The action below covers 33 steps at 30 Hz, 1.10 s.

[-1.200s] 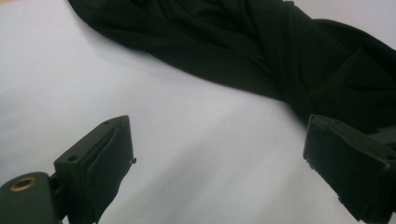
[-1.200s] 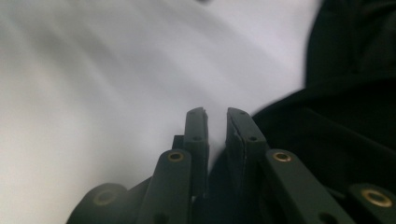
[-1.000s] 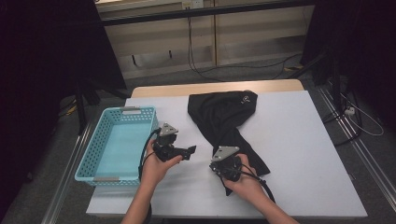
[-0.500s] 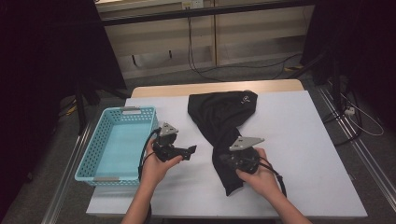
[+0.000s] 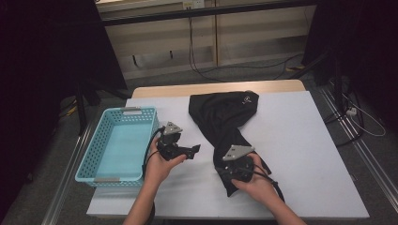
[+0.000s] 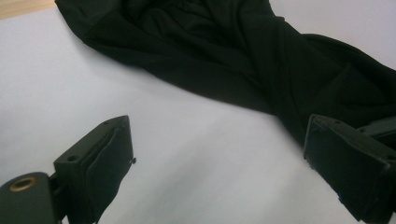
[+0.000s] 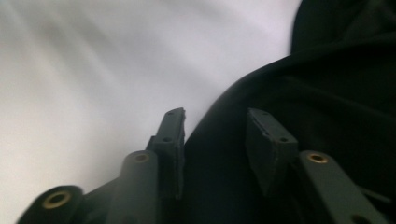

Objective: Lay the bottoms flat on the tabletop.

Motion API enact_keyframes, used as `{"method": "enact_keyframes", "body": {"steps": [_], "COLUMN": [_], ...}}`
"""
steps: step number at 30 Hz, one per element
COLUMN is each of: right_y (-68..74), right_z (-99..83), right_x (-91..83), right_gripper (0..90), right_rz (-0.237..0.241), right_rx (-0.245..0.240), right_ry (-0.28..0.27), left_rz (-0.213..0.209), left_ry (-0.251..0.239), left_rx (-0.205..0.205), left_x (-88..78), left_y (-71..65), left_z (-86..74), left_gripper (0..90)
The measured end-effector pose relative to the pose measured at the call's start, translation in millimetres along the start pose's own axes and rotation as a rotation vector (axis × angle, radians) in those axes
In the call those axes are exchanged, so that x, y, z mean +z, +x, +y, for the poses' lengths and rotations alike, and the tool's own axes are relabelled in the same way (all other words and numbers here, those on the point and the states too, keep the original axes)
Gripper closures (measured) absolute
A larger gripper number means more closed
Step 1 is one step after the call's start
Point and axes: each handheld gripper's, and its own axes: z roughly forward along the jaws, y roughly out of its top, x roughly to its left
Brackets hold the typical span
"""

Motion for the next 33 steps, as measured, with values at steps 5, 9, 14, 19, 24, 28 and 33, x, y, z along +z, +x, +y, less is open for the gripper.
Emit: {"method": "enact_keyframes", "body": {"steps": [5, 9, 14, 19, 24, 28, 33], "right_y": [5.4, 0.8, -7.1, -31.2, -46.6, -59.6, -74.5], "right_z": [-0.7, -1.5, -0.8, -12.1, -22.1, -34.2, -46.1], "right_x": [6.1, 4.1, -12.3, -55.8, -76.2, -86.1, -96.8], "right_gripper": [85.6, 90.0, 90.0, 90.0, 90.0, 90.0, 90.0], "right_rz": [0.005, 0.023, 0.03, -0.026, -0.08, -0.146, -0.196], "right_rx": [0.016, 0.035, 0.075, 0.175, 0.221, 0.245, 0.275], "right_ry": [0.026, 0.027, 0.002, -0.106, -0.142, -0.134, -0.137], "left_rz": [0.002, 0.003, 0.015, 0.007, 0.002, -0.028, -0.049], "left_ry": [-0.001, -0.004, 0.012, 0.013, 0.008, 0.028, 0.031], "left_rx": [-0.003, -0.006, 0.02, 0.017, 0.023, 0.04, 0.045], "left_x": [-0.7, -1.5, -0.1, 2.8, 4.7, 10.4, 17.8], "left_y": [0.3, 0.8, 1.7, -1.5, -5.8, -11.8, -17.6], "left_z": [-0.9, -1.7, -1.6, -1.7, -0.5, -1.0, -1.2], "left_gripper": [8.2, 8.5, 8.6, 8.6, 8.7, 8.7, 8.6]}}
